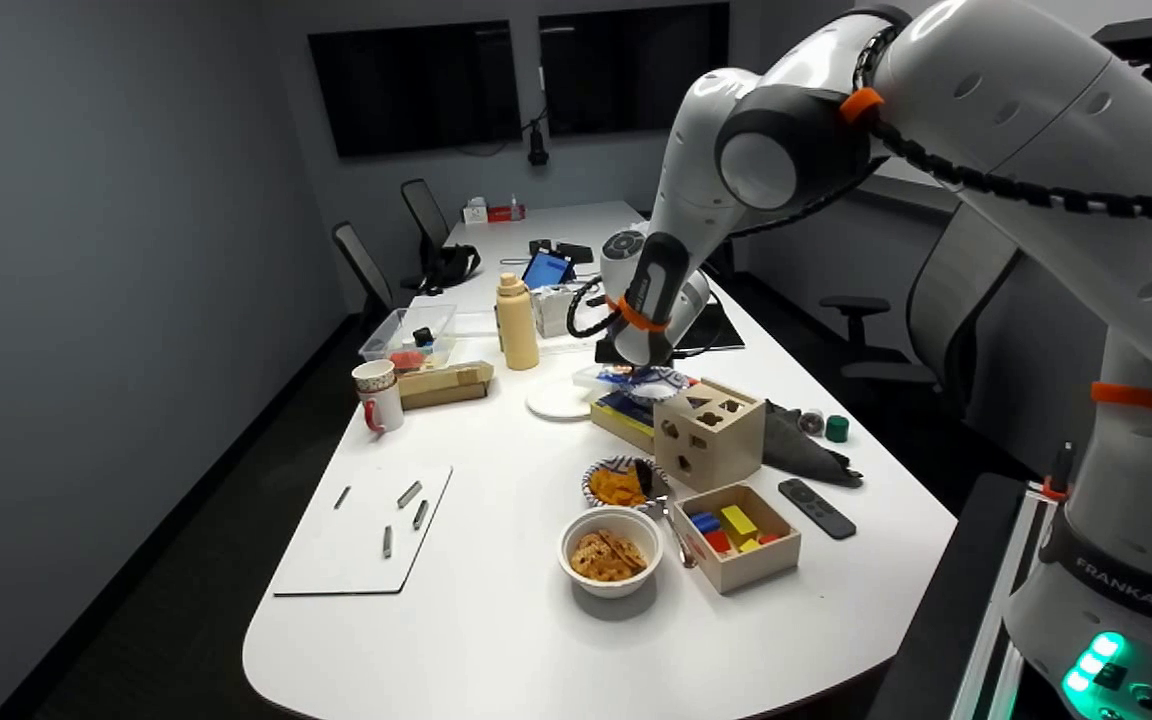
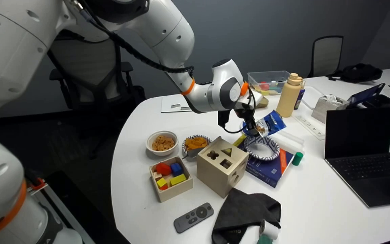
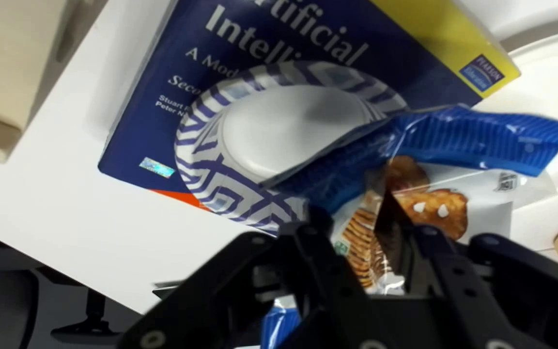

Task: Put the blue wrapper on the white plate

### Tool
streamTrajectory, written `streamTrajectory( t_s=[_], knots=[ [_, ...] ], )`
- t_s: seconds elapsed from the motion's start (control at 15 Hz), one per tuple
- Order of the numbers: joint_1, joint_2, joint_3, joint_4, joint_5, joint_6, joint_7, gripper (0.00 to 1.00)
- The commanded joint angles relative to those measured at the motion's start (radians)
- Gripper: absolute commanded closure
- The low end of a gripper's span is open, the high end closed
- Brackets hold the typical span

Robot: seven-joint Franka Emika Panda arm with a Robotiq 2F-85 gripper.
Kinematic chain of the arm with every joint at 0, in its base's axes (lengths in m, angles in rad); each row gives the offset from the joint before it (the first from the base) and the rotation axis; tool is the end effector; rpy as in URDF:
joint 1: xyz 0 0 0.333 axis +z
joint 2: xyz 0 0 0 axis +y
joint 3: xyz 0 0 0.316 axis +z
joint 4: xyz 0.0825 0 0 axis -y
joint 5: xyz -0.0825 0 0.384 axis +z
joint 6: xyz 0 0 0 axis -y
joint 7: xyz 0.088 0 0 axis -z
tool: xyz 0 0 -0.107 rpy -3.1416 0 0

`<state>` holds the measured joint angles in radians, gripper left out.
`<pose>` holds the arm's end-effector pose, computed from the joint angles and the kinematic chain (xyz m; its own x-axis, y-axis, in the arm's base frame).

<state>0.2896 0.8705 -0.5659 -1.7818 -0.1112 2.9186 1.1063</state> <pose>0.6685 -0.1356 0.1629 0.4320 -0.7279 0.5325 -0.8496 -0.5266 -0.0306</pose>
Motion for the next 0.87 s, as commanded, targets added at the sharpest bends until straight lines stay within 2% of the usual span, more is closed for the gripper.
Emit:
streamTrajectory(
  t_s=[0.0,0.27,0.33,0.8],
  knots=[
    [0.092,-0.006,-0.087,-0.052,0.009,0.033,0.056,0.35],
    [0.172,-0.027,-0.155,-0.125,0.006,0.050,0.081,0.05],
    [0.192,-0.030,-0.173,-0.146,0.007,0.058,0.085,0.01],
    [0.359,-0.122,-0.285,-0.389,0.030,0.211,0.020,0.00]
  ],
)
